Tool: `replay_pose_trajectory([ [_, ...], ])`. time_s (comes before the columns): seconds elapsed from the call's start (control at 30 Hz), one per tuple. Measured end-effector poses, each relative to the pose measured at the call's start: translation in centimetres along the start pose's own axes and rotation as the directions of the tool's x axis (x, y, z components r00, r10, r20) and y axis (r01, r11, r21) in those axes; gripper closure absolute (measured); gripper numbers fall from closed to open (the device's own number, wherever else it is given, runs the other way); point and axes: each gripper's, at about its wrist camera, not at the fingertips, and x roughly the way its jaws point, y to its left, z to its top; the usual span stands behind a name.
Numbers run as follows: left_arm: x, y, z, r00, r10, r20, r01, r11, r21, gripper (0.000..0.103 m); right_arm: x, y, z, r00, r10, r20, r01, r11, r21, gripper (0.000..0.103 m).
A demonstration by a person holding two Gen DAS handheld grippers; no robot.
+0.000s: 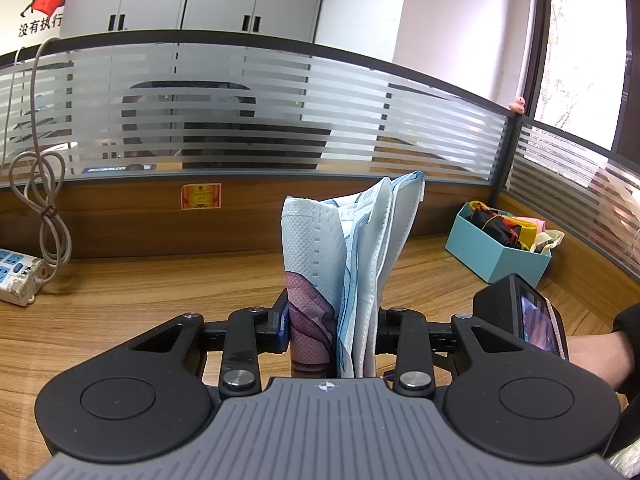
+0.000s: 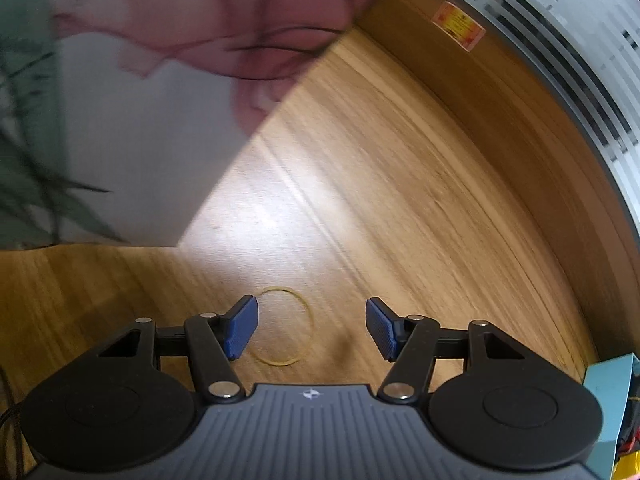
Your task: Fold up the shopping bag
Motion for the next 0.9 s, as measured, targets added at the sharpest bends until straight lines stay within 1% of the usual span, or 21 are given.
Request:
replay_pose_trajectory([
  [0.2,0.1,0.2,0.0,1.000,-0.001,0.004,0.001,1.000,0.000,0.066,-0.3,-0.8,0.0,0.999,0.033,-0.013,-0.032,0.998,0.057,0.037],
  [0.37,-0.3,-0.2,0.0,1.000,-0.002,0.007,0.002,1.000,0.000,0.066,0.4,-1.5,0.2,0.999,0.033,-0.014,-0.032,0.998,0.059,0.037],
  [0.47,-0.3,-0.1,0.0,1.000,-0.001,0.009,0.001,1.000,0.000,0.066,0.1,-1.4,0.0,0.999,0.037,-0.014,-0.036,0.998,0.059,0.037],
  [0.53,-0.3,-0.2,0.0,1.000,-0.001,0.009,0.001,1.000,0.000,0.066,-0.5,-1.1,-0.4,0.999,0.046,-0.012,-0.045,0.997,0.059,0.040],
  [0.7,-0.4,-0.3,0.0,1.000,0.000,0.011,0.000,1.000,0.000,0.066,-0.1,-1.5,-0.2,0.998,0.069,-0.007,-0.068,0.995,0.074,0.041],
  [0.77,-0.4,-0.3,0.0,1.000,0.002,0.011,-0.002,1.000,-0.001,0.066,0.0,-1.7,-0.1,0.997,0.076,0.002,-0.076,0.995,0.069,0.046],
  [0.83,-0.4,-0.2,0.0,1.000,0.004,0.011,-0.004,1.000,-0.001,0.066,0.1,-1.9,0.0,0.997,0.081,0.006,-0.081,0.994,0.072,0.060],
  [0.87,-0.4,-0.2,0.0,1.000,0.005,0.011,-0.005,1.000,-0.002,0.066,0.2,-2.0,0.1,0.996,0.086,0.006,-0.087,0.993,0.080,0.063],
  [0.9,-0.4,-0.2,0.0,1.000,0.006,0.011,-0.006,1.000,-0.002,0.066,0.1,-2.0,0.1,0.996,0.088,0.006,-0.088,0.993,0.083,0.069],
])
